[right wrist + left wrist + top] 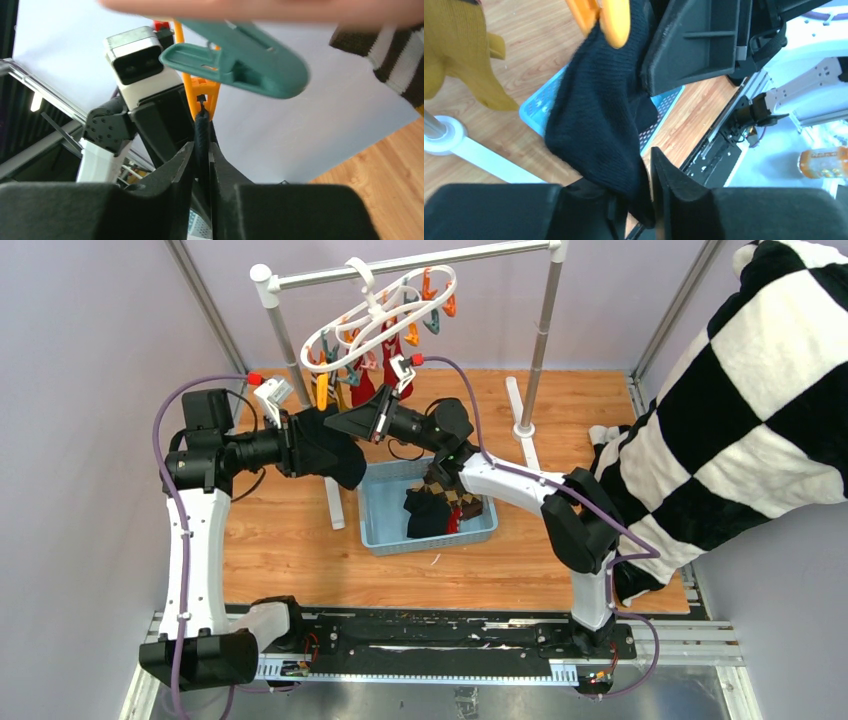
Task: Remove the socks clipped to the hanger
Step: Remove the sock from the hanger.
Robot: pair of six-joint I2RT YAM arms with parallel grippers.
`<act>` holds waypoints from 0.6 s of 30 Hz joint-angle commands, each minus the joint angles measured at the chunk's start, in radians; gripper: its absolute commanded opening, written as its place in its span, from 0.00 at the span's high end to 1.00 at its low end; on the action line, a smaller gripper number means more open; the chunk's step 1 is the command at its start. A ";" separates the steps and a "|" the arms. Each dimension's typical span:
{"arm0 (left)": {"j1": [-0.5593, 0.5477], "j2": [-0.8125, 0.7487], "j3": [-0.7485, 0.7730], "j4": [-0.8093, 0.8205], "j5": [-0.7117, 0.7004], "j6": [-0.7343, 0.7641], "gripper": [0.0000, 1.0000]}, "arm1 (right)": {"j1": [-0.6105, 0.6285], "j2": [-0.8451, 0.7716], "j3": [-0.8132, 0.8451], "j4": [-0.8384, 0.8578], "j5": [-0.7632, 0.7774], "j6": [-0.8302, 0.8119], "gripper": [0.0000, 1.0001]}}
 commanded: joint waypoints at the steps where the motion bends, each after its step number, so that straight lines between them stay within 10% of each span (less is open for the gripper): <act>1: 0.004 0.016 -0.023 -0.006 0.036 0.012 0.83 | 0.015 -0.002 0.023 0.013 0.019 0.038 0.69; 8: 0.005 0.019 -0.003 -0.004 0.087 -0.022 1.00 | 0.013 0.046 0.042 0.080 0.071 0.076 0.06; 18: 0.005 0.022 0.010 -0.005 0.107 -0.055 1.00 | 0.011 0.126 0.185 0.101 0.135 0.046 0.07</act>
